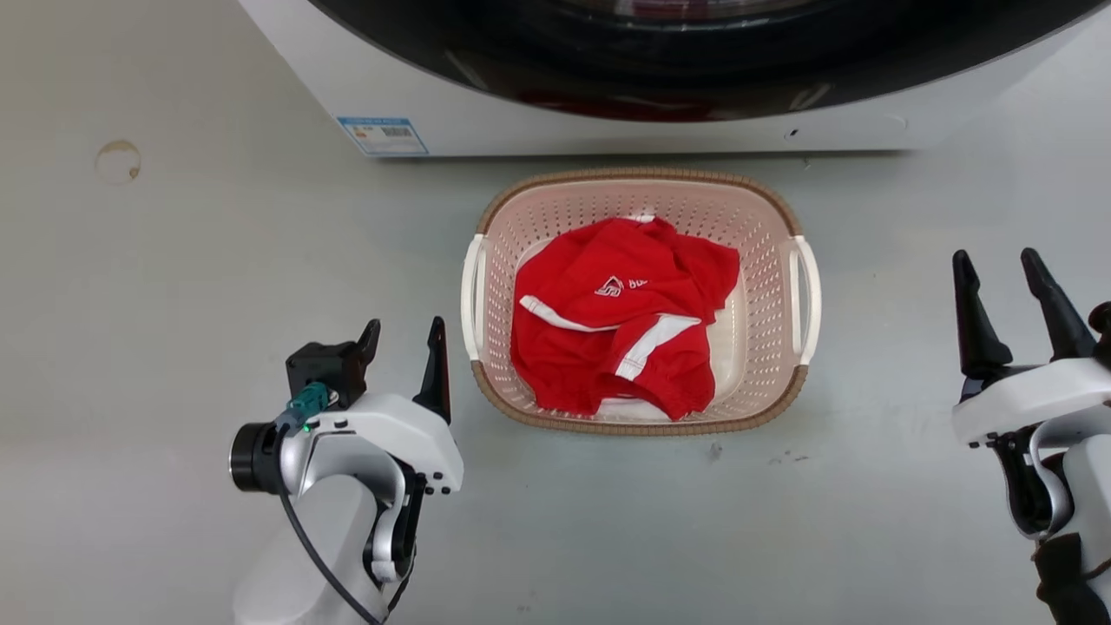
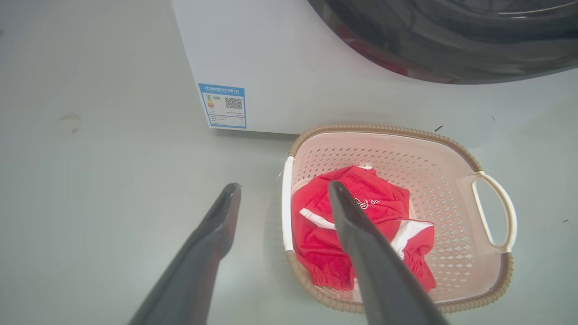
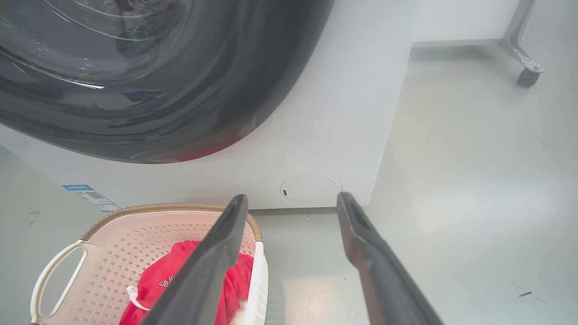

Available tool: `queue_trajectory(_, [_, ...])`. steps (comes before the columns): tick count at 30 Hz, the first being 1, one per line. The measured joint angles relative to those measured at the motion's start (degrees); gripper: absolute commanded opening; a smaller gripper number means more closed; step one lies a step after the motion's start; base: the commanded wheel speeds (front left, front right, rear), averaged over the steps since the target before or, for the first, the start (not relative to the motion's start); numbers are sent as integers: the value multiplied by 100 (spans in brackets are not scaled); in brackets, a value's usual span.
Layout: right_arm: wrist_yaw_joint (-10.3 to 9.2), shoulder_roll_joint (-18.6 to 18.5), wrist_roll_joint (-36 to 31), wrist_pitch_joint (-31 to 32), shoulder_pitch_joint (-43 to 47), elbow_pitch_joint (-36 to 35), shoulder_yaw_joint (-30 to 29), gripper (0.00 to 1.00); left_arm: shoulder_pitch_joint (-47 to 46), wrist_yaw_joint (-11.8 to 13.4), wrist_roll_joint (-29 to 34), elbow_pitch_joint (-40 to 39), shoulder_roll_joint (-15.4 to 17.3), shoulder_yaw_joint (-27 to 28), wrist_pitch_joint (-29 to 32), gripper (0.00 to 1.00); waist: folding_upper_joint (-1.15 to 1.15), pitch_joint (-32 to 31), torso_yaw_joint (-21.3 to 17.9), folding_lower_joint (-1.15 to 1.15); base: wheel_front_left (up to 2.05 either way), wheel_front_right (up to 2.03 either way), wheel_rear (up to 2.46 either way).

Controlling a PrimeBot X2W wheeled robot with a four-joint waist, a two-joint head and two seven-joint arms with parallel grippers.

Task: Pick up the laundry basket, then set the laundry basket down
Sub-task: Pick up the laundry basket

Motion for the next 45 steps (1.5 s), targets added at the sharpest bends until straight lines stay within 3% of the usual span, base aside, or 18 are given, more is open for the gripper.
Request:
queue_trajectory(7, [0, -42, 142, -12, -197, -53, 175, 100, -719, -266, -1, 750, -238, -78, -342, 100, 0, 629, 148, 0, 0, 0, 0])
queue_trajectory(25, [0, -31, 514, -13, -735, 160, 402, 100, -1958, -846, -153, 2120, -465, -221, -628, 100, 0, 1644, 309, 0, 0, 0, 0])
queue_trajectory(45, [0, -37, 1076, -13, -1513, 808, 1018, 100, -2815, -1098, -486, 2892, -479, -864, -645, 100, 0, 2247, 269, 0, 0, 0, 0])
